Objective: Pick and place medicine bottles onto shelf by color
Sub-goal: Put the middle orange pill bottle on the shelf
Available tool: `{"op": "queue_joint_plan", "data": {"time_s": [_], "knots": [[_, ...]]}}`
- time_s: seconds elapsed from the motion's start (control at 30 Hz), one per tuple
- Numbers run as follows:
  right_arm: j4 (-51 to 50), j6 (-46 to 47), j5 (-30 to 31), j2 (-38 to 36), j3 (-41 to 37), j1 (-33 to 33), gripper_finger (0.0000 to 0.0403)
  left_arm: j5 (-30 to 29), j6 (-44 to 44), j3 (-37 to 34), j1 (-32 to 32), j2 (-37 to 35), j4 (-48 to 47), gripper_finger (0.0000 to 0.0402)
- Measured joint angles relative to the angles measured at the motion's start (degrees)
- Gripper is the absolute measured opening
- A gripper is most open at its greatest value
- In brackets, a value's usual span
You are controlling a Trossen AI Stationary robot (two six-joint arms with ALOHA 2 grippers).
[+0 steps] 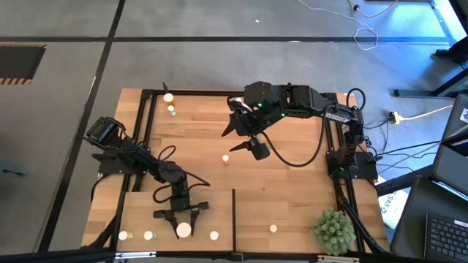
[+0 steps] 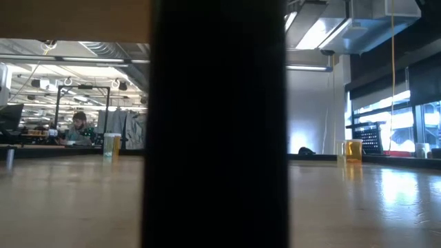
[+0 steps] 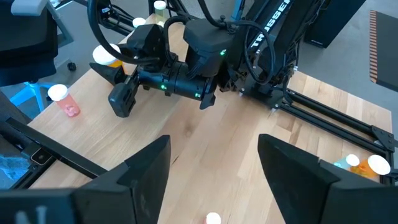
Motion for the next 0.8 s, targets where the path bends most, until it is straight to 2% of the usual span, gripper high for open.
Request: {"op": "queue_joint_plan", "data": {"time_s": [0.27, 0.6, 0.8], "knots": [[0.0, 0.0, 0.0, 0.0, 0.0, 0.0, 0.0245, -0.8, 0.0, 0.0, -0.2, 0.0, -2.2, 0.0203], [0.0, 0.0, 0.0, 0.0, 0.0, 0.0, 0.0245, -0.8, 0.1, 0.0, -0.3, 0.0, -1.1, 0.0203], [0.0, 0.0, 0.0, 0.0, 0.0, 0.0, 0.0245, -0.8, -2.6, 0.0, -0.3, 0.0, 1.3, 0.0203]]}}
